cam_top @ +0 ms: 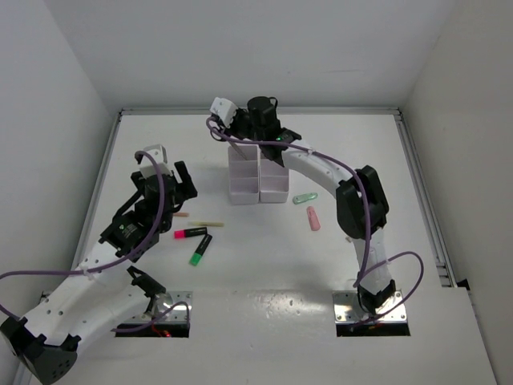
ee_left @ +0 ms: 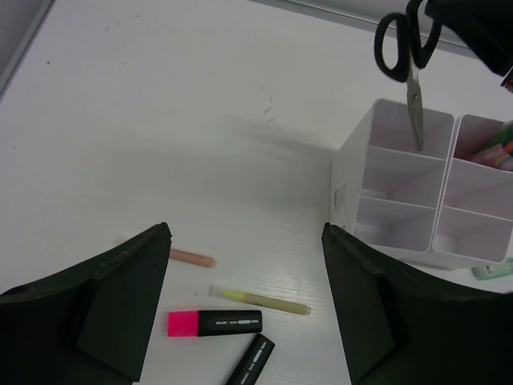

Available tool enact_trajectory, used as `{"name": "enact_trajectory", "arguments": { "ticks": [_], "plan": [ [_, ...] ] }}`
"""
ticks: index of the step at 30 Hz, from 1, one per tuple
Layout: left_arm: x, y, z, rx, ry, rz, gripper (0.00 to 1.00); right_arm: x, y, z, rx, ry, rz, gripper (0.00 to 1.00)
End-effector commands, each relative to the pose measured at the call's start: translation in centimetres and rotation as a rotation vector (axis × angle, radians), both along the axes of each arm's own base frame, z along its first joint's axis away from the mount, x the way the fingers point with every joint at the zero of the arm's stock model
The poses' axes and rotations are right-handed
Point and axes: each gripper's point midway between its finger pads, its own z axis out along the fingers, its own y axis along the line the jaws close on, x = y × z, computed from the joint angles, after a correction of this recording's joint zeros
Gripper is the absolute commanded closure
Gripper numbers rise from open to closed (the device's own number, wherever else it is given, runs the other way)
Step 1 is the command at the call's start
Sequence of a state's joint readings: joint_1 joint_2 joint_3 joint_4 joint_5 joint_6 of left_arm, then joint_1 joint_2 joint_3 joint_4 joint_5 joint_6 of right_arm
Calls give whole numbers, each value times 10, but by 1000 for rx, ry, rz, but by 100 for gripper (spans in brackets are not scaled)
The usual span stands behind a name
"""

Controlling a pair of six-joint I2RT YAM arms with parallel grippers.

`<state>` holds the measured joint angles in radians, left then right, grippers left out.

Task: Sort the stationery into containers
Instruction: Place the stapler in the storage box.

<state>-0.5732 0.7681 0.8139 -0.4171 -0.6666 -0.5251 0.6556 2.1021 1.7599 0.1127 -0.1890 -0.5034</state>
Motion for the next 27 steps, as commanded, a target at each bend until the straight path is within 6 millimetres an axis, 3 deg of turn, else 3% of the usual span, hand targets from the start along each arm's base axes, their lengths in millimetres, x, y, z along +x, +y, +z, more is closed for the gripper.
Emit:
{"name": "enact_trajectory", "arguments": {
  "ticks": [1,10,17,20,21,23,27],
  "plan": [
    [4,5,6,-15,-27,33,18,18,-5,71,132,-146,-36,100],
    [5,4,3,-10,-19,33,18,26,-16,71,135,-156,-66,100],
    [5,4,3,-10,-19,33,18,40,-31,41,108,-191,-141,100],
    [5,4,3,-10,-19,33,18,32,-36,23,98,-178,-141,100],
    [5,4,3,-10,-19,33,18,30,-38,27,109,-192,-141,100],
    [5,4,3,-10,-19,33,18,32,-46,13,95,-179,-161,100],
    [4,5,6,-15,-27,33,18,23,-51,4,93,-162,-162,100]
  ]
}}
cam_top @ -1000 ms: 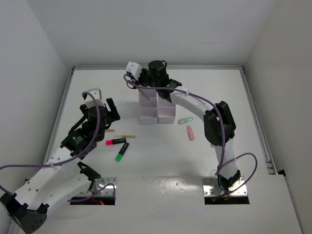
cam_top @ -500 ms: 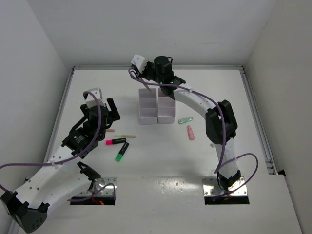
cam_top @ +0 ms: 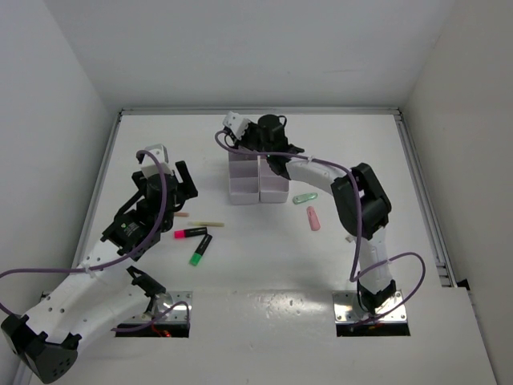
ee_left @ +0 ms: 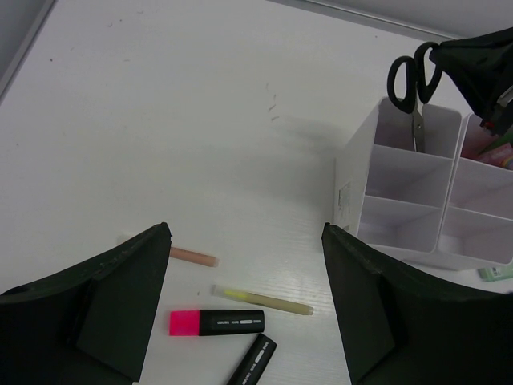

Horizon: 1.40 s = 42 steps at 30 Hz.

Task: Sort the stationery into containers
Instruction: Place the stapler in the storage box, then pick up the pen from the center of the board.

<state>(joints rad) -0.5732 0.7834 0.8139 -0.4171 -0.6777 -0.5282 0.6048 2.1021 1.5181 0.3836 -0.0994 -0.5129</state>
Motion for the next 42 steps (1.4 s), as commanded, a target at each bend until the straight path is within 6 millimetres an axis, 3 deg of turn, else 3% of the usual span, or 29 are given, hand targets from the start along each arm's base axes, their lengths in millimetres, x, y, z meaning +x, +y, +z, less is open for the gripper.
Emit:
{"name": "enact_trajectory", "arguments": {
  "ticks": [1,4,5,6,9,10,11,12,13,14,15,20,23,27,28,29,30,31,32,33,34,35,36,37,38,39,40,42],
  "plan": [
    [2,4,9,-23,-37,22,18,0,-8,59,92,-127,-24,100],
    [2,4,9,-23,-37,22,18,-8,-11,45,78,-103,-13,100],
    [2,4,9,-23,-37,22,18,-10,-13,56,91,-122,-13,100],
    [2,4,9,-23,-37,22,18,-13,-15,46,82,-110,-13,100],
    [2,4,9,-23,-37,22,18,-20,-20,44,76,-101,-13,99],
    [1,5,11,-28,-45,22,18,-21,-20,52,84,-112,-13,96],
    [1,5,11,-28,-45,22,18,-25,-21,40,71,-91,-3,90],
    [1,5,11,-28,-45,22,18,-27,-22,43,74,-95,-3,79],
    [1,3,11,-31,-43,13,18,-28,-23,50,81,-105,-3,77],
    [1,3,11,-31,-43,13,18,-31,-23,45,76,-95,6,73],
    [1,3,11,-31,-43,13,18,-33,-24,47,77,-96,6,65],
    [1,-1,10,-38,-39,-8,18,-37,-27,55,80,-101,6,54],
    [4,-9,2,-39,-8,-32,33,-41,-29,65,91,-99,5,52],
    [7,-18,-22,-99,101,6,77,-44,-39,94,141,-52,-58,43],
    [1,-16,-36,-109,171,36,79,-45,-44,107,136,-4,-91,44],
    [4,-19,-47,-176,205,100,79,-50,-44,113,176,56,-105,55],
    [3,-19,-51,-210,220,143,71,-52,-44,132,216,79,-112,70],
    [0,-18,-60,-283,243,215,55,-60,-47,125,202,159,-128,100],
    [-1,-9,-70,-307,243,293,39,-67,-44,124,191,208,-104,100],
    [-2,-2,-79,-338,247,356,15,-74,-40,134,185,232,-65,100],
    [-1,1,-82,-399,234,408,10,-90,-43,111,120,339,-45,78],
    [0,4,-93,-400,252,443,8,-106,-40,112,98,362,23,51],
    [2,8,-96,-415,252,476,7,-119,-42,102,68,400,60,30],
    [8,19,-99,-425,245,523,7,-130,-44,96,50,424,88,17],
    [12,24,-99,-445,237,560,7,-141,-44,94,50,428,125,19],
    [16,24,-100,-474,256,570,7,-158,-53,89,40,428,144,32],
    [21,35,-111,-483,276,627,13,-156,-61,93,53,398,123,99],
    [30,34,-120,-545,320,638,26,-168,-70,78,57,409,108,100]
  ]
}}
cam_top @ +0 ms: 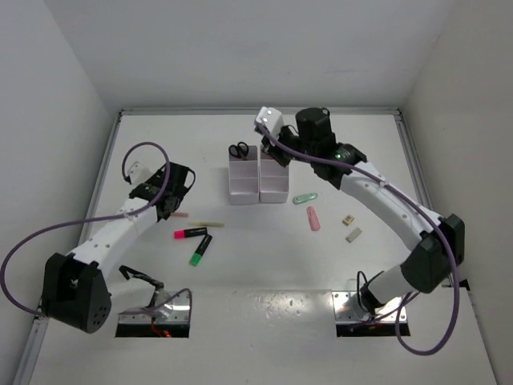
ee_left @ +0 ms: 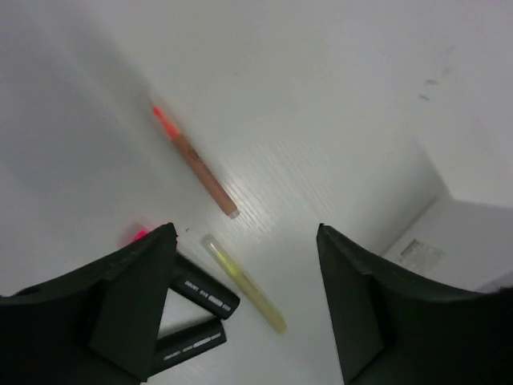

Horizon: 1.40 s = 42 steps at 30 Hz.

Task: Sort the stationery into containers
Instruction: Pick up the pen from the center of the board.

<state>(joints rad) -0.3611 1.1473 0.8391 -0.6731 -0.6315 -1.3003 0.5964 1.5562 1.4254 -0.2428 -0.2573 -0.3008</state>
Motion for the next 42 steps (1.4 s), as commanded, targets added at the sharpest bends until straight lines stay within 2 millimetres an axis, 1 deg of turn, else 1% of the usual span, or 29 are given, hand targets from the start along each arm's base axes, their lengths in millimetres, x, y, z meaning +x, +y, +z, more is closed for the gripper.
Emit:
{"name": "enact_trajectory", "arguments": {
  "ticks": [1,2,3,4,5,6,8,9,10,12,14,16,17,20,21,23,24,26,28,29,30,31,34,36,37,38,39,40,42],
  "plan": [
    [19,9,-7,-144,-8,139,39,-30,-17,-17,-5,46,16,100],
    [24,9,-18,-160,22,152,45,-35,-21,-28,-15,61,15,89],
    [24,9,-26,-170,51,157,49,-38,-23,-30,-8,72,10,69],
    [32,12,-23,-188,43,180,54,-41,-24,-31,-10,75,10,50],
    [32,12,-34,-199,77,195,54,-45,-27,-35,-4,92,3,42],
    [34,13,-35,-212,78,208,54,-47,-27,-41,-6,109,-1,42],
    [33,18,-42,-219,101,235,54,-50,-29,-40,14,102,-6,42],
    [33,21,-45,-232,106,256,51,-48,-32,-40,14,102,-15,42],
    [35,21,-45,-231,109,256,45,-47,-33,-43,17,104,-28,42],
    [38,21,-45,-231,111,257,38,-45,-34,-43,14,102,-37,42],
    [34,24,-50,-228,133,276,31,-43,-34,-41,23,98,-50,42],
    [32,25,-54,-228,148,285,27,-43,-36,-47,15,103,-59,42],
    [32,30,-56,-217,154,302,27,-41,-37,-45,18,92,-67,42],
    [30,33,-67,-207,188,316,29,-41,-37,-48,18,92,-67,42],
    [29,33,-74,-201,210,318,29,-40,-38,-48,15,90,-77,42],
    [28,33,-78,-198,222,320,30,-40,-39,-44,20,82,-77,42],
    [28,33,-78,-198,222,320,30,-40,-40,-48,12,87,-86,42],
    [27,33,-81,-195,231,321,31,-40,-40,-43,29,78,-89,42],
    [26,35,-86,-179,256,328,31,-42,-41,-47,24,85,-89,42],
    [28,35,-86,-175,260,321,31,-42,-41,-47,24,85,-89,42],
    [25,35,-89,-170,278,323,34,-40,-40,-45,29,78,-89,42],
    [25,35,-89,-170,278,323,34,-39,-41,-45,27,75,-97,43],
    [23,37,-100,-155,307,337,35,-37,-44,-45,27,75,-106,43],
    [27,37,-105,-151,321,339,36,-37,-44,-45,27,75,-106,43],
    [25,35,-108,-153,340,328,36,-38,-45,-41,32,68,-106,43],
    [27,35,-108,-151,347,328,38,-38,-47,-46,24,72,-116,43],
    [29,36,-109,-161,349,334,38,-37,-46,-44,29,65,-116,43],
    [25,36,-112,-152,372,329,39,-38,-47,-40,35,58,-116,43],
    [24,37,-116,-148,384,330,41,-38,-47,-40,35,58,-116,43]
  ]
}}
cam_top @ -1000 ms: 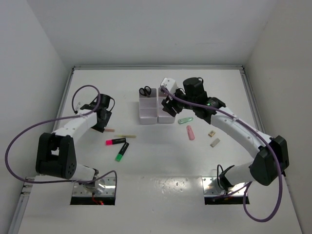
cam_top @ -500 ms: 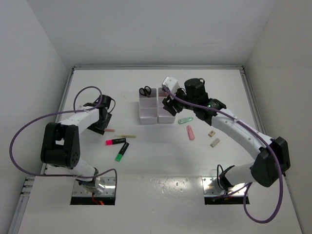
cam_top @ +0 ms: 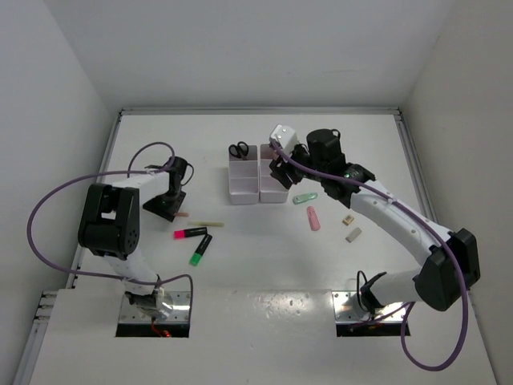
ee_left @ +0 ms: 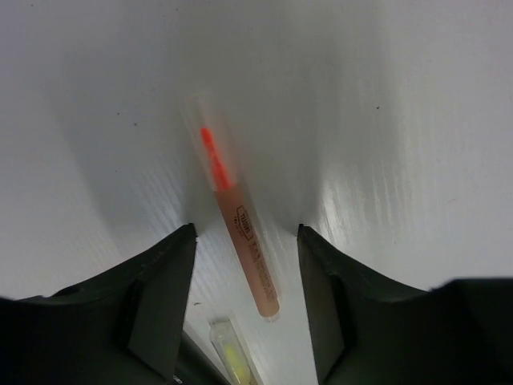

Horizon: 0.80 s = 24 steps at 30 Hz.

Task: Sort the stationery into containers
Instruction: Pick up the pen from the center of the board, then place the pen in the storage box.

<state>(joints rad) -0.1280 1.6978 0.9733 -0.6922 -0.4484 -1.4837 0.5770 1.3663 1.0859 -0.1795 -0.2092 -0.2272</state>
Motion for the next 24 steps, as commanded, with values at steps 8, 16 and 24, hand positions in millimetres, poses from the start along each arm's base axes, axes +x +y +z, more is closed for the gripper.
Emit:
{"name": "enact_trajectory", "arguments": {
  "ticks": [8,16,24],
  "plan": [
    [2,5,-4,-2,25,29,66,4,-6,22,52,-57,-34,43],
    [15,0,15,-13,-12,-43,96,1,-6,29,65,-71,-26,43],
    [74,-46,123,140,-217,-442,100,1,-8,25,60,-64,-14,30]
  ]
}}
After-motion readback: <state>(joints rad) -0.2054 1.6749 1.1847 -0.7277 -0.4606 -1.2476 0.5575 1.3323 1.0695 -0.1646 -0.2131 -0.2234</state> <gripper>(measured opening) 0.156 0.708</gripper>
